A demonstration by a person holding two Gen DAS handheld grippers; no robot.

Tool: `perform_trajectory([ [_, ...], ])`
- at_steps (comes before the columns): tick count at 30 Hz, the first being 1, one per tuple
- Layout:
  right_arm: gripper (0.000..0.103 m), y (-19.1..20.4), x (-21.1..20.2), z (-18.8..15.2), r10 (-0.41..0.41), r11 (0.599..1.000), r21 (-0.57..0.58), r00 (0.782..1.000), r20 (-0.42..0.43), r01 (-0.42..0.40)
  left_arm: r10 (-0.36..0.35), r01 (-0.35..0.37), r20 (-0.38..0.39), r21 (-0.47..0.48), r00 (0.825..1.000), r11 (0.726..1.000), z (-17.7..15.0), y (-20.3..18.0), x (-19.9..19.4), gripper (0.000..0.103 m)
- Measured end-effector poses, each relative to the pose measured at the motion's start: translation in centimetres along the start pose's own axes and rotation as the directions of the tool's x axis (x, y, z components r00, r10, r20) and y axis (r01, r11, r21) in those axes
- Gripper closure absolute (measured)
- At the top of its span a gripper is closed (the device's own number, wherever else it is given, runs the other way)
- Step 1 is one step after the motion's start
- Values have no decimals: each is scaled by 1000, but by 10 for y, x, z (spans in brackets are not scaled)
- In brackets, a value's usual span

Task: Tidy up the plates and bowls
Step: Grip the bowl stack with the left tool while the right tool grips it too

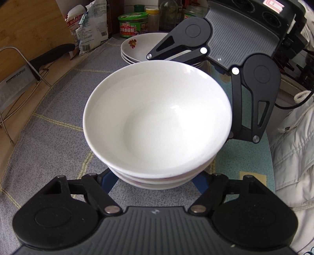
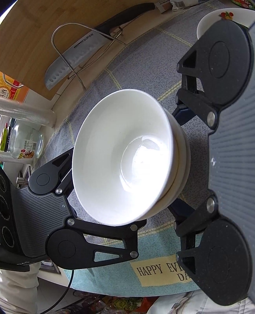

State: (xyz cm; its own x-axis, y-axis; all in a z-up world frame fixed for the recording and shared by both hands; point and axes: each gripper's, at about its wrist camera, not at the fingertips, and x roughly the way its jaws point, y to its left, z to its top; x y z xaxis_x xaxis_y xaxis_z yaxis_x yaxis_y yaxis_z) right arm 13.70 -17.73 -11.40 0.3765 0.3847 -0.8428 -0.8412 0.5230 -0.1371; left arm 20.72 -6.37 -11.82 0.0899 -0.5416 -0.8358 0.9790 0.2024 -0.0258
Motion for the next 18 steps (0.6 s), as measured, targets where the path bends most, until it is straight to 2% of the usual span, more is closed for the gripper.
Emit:
perform_trajectory([
  [12, 20, 0, -3, 0, 5, 1000, 10, 1000, -1, -5, 18, -19, -11, -31, 1000, 999, 0, -3, 3, 24],
  [18, 20, 0, -12, -3, 22, 1000, 4, 1000, 10, -22, 50, -51, -13, -52, 999, 997, 2, -15, 1, 25],
])
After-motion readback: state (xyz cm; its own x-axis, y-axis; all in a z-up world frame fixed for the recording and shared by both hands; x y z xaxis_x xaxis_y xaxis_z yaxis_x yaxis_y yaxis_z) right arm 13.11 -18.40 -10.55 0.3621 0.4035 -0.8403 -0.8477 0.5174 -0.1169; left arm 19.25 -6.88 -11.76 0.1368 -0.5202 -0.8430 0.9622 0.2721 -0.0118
